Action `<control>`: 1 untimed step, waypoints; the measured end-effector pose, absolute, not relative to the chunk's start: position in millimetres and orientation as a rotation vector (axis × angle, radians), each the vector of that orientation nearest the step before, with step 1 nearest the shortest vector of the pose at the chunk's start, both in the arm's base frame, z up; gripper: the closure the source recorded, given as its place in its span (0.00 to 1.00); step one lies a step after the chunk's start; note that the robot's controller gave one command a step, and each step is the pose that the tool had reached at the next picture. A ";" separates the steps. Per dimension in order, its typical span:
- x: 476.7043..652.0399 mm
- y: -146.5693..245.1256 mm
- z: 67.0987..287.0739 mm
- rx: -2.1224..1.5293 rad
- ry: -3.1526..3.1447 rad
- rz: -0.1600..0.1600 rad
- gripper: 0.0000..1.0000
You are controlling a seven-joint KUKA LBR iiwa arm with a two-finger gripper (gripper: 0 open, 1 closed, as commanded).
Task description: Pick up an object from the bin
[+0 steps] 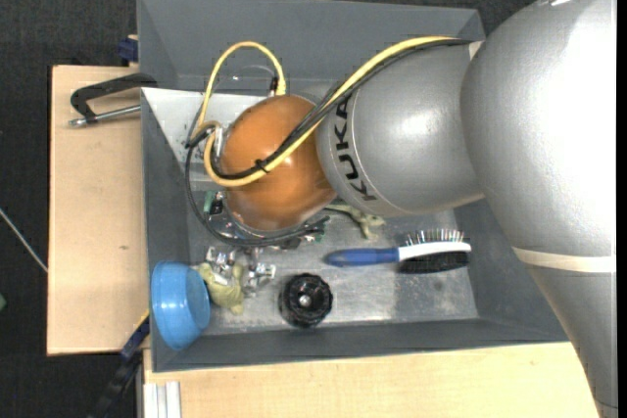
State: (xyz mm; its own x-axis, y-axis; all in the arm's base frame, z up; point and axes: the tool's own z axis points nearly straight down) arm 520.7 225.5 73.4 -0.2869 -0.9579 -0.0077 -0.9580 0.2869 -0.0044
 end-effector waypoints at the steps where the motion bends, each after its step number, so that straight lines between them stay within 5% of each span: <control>1: 523.5 228.2 153.1 -1.865 2.510 -0.002 1.00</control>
Offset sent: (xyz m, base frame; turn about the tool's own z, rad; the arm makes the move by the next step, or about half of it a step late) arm 0.0001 0.0001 0.0737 0.0000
